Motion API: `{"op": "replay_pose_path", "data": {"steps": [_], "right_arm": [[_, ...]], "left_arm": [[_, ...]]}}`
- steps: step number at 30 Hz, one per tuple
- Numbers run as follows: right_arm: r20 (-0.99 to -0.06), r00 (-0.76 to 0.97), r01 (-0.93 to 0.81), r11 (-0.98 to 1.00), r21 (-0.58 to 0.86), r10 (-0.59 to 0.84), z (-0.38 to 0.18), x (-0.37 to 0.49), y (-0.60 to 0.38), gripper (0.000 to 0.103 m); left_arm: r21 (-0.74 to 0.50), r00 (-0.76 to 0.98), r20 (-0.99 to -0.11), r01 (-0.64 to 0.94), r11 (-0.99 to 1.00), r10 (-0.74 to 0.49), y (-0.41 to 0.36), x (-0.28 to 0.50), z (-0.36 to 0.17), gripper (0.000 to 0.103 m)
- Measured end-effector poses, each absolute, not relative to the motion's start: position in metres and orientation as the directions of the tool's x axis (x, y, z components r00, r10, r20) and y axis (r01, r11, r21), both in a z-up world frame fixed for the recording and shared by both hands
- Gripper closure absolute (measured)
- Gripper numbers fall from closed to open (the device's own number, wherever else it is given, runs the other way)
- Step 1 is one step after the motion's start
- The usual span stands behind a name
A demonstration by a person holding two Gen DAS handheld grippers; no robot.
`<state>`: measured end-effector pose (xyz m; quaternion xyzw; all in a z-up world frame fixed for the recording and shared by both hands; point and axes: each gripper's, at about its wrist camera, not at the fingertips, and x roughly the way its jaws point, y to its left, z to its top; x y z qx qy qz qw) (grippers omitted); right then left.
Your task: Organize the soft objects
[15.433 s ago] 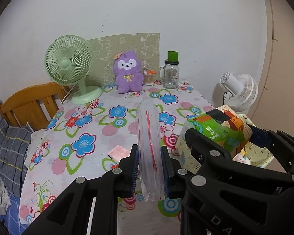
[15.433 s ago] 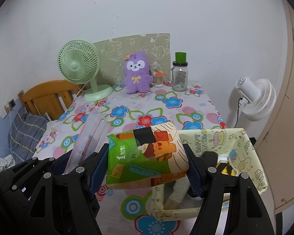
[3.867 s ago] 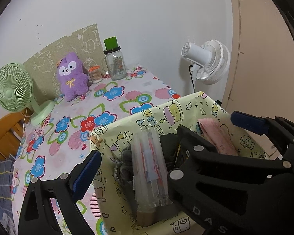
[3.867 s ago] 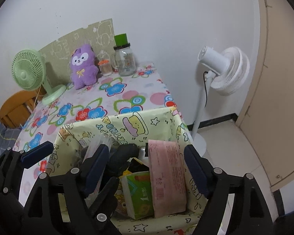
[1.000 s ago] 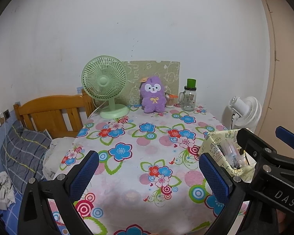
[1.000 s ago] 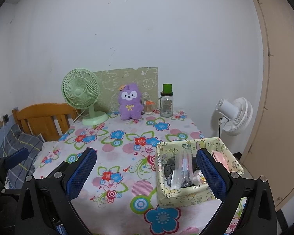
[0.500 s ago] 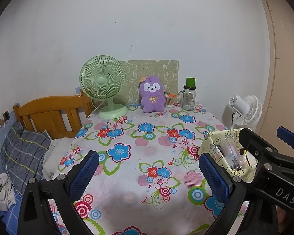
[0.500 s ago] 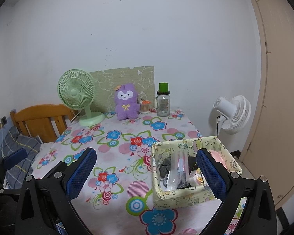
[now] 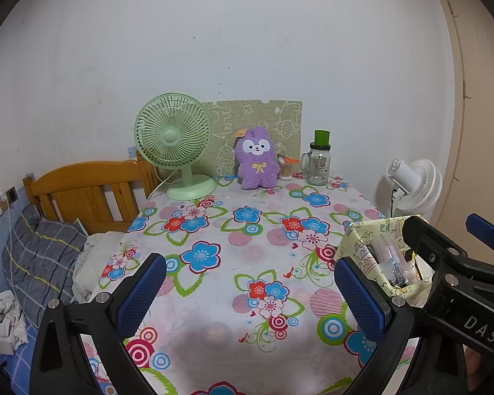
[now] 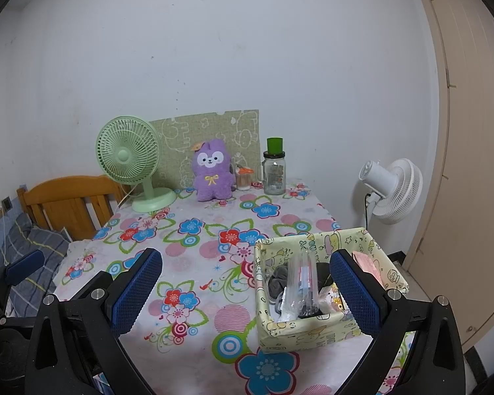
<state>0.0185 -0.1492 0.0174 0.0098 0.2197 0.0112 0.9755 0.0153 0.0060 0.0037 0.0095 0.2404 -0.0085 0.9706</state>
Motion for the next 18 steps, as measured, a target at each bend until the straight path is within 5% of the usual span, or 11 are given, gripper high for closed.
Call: {"op": "replay_pose_path", "data": {"steps": [18], "right_arm": [[-0.422, 0.906, -0.018, 1.000, 0.026, 0.027, 0.0182, 0.0170, -0.1505, 0.000]], "left_arm": [[0.014, 0.885, -0.465, 0.020, 1.000, -0.012, 0.0082, 0.0148, 0.0045, 0.000]]}}
